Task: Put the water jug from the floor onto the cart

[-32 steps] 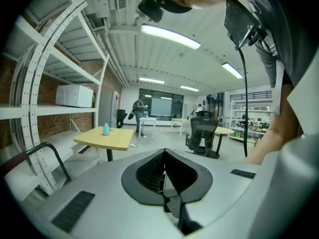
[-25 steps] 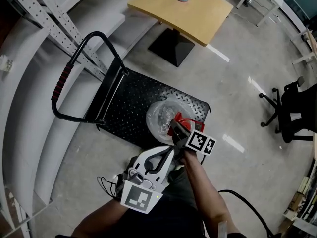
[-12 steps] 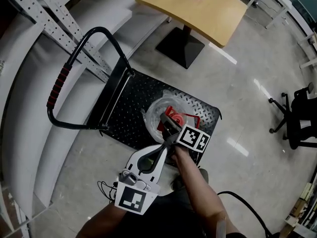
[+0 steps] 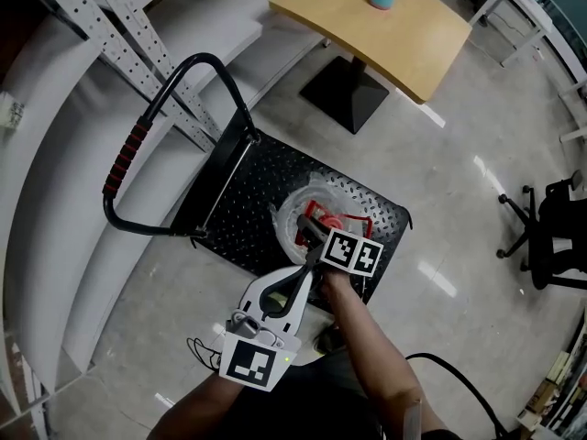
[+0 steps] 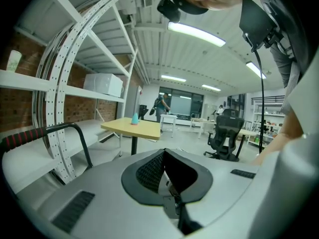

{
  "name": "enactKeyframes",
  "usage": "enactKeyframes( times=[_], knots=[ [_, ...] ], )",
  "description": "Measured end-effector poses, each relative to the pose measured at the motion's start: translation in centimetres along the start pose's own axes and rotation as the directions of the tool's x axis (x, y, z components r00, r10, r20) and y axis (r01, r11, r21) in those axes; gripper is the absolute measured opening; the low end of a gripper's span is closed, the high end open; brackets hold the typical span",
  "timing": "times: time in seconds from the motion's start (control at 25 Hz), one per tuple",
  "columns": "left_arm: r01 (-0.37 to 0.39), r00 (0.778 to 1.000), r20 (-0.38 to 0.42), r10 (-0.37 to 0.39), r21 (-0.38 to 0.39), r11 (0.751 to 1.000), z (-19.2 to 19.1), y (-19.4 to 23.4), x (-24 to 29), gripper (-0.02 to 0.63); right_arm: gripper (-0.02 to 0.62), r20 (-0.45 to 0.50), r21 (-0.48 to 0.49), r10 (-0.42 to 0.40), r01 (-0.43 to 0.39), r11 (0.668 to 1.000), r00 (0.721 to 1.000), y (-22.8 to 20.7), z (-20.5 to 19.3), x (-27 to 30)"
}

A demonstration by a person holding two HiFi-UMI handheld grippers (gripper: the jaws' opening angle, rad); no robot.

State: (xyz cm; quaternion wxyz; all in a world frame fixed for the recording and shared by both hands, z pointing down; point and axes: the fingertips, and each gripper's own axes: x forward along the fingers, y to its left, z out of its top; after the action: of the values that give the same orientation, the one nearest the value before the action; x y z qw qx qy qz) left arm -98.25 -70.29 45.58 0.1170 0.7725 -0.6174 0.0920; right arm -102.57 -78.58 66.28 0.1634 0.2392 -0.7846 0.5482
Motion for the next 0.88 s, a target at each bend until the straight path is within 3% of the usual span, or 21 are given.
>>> enactKeyframes(
  times=[0.08,0.16,0.28,0.48,0.68,0.76,0.88],
  knots=[
    [0.000,1.000,0.005,0.000,-0.005,1.000,1.0,0.1,-0.3,0.005,0.044,0.012,-0.095,-0.098,0.099,0.991,0.995,-0.1,0.2,-0.9],
    [-0.006,1.000,0.011,0.006,-0.008,1.000,2.1,0.3,-0.7,0.005,0.044,0.056,-0.229,-0.167,0.175,0.957,0.984,0.5,0.7,-1.8],
    [-0.014,1.000,0.011,0.014,-0.023,1.000,3.4,0.5,-1.5,0.005,0.044,0.117,-0.365,-0.184,0.214,0.906,0.976,2.3,1.4,-3.4],
    [-0.007,1.000,0.016,0.007,-0.037,0.999,6.2,0.3,-3.2,0.005,0.044,0.107,-0.402,-0.158,0.188,0.896,0.982,6.1,1.6,-6.8],
    [0.035,0.998,0.057,-0.033,-0.036,0.999,10.0,-0.6,-5.8,0.005,0.043,0.172,-0.451,-0.083,0.153,0.880,0.982,12.9,2.3,-13.4],
    [0.046,0.996,0.076,-0.042,-0.051,0.998,11.6,-1.2,-7.1,0.005,0.043,0.226,-0.504,-0.026,0.140,0.852,0.974,16.3,2.5,-17.2],
    [0.068,0.992,0.109,-0.064,-0.034,0.997,13.8,-3.2,-9.6,0.005,0.029,0.315,-0.602,0.058,0.152,0.784,0.947,21.6,2.2,-23.4]
  ],
)
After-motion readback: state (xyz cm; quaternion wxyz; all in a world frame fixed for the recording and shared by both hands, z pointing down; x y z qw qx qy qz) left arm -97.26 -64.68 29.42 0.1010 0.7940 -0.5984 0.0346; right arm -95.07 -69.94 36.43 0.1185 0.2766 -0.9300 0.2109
